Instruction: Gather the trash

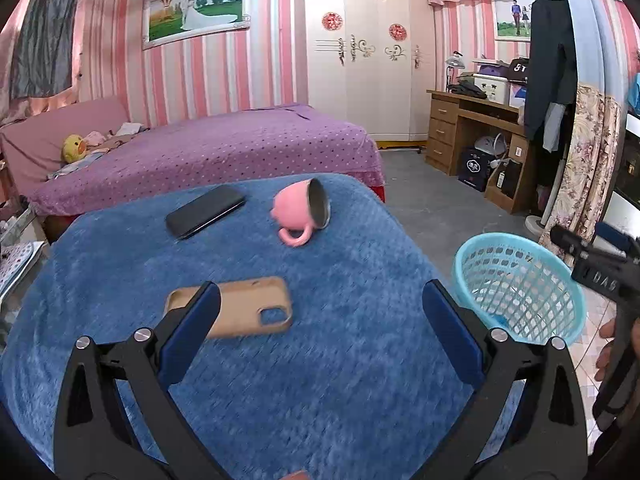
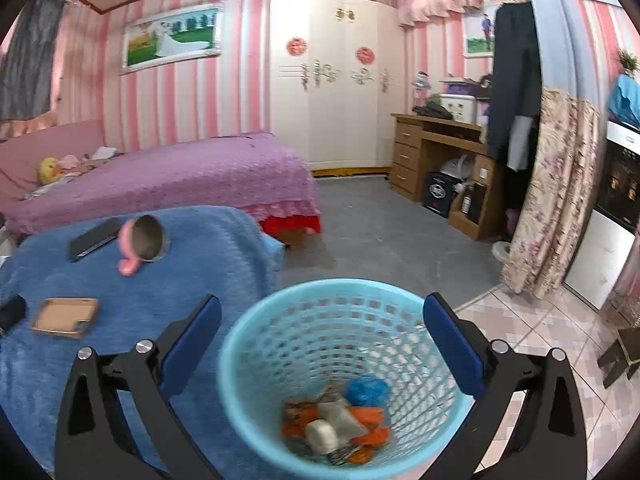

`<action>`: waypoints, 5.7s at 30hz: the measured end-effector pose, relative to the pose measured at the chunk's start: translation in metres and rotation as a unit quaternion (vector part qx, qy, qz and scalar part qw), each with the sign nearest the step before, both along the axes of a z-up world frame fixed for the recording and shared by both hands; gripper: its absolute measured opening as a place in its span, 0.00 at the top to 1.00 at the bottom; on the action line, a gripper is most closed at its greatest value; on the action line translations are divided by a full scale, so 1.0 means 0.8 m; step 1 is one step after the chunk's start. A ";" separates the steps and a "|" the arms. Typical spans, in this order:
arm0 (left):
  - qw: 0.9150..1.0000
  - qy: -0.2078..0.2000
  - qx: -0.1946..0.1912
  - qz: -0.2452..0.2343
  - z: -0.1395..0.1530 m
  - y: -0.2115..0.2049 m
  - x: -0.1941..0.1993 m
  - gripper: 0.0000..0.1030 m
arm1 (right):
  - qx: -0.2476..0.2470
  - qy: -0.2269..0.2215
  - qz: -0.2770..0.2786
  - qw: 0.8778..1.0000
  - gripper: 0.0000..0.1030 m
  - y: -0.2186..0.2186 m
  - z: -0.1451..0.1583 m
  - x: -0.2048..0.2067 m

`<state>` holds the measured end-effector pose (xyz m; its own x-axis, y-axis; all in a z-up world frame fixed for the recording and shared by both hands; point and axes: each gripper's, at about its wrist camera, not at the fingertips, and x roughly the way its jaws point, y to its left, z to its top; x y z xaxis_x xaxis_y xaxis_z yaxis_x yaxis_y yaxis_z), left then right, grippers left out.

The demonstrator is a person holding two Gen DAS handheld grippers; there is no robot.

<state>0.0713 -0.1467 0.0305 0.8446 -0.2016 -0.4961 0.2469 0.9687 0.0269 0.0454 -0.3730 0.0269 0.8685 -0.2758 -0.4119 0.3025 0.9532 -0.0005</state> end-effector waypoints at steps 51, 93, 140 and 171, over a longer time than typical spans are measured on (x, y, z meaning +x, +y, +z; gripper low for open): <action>0.999 -0.019 -0.026 0.018 -0.019 0.084 -0.063 0.05 | -0.046 -0.021 0.056 0.997 0.04 0.143 -0.002 -0.085; 0.999 -0.024 -0.028 0.023 -0.018 0.085 -0.066 0.05 | -0.042 -0.022 0.050 0.998 0.04 0.144 -0.005 -0.083; 0.999 -0.019 -0.025 0.025 -0.022 0.088 -0.060 0.05 | -0.042 -0.017 0.051 0.998 0.04 0.144 -0.012 -0.078; 0.999 -0.012 -0.034 0.025 -0.024 0.091 -0.057 0.05 | -0.047 -0.019 0.055 0.997 0.04 0.148 -0.014 -0.076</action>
<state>0.0256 -0.0743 0.0116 0.8659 -0.1910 -0.4622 0.1979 0.9796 -0.0340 -0.0150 -0.2543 0.0154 0.9099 -0.2145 -0.3551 0.1980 0.9767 -0.0827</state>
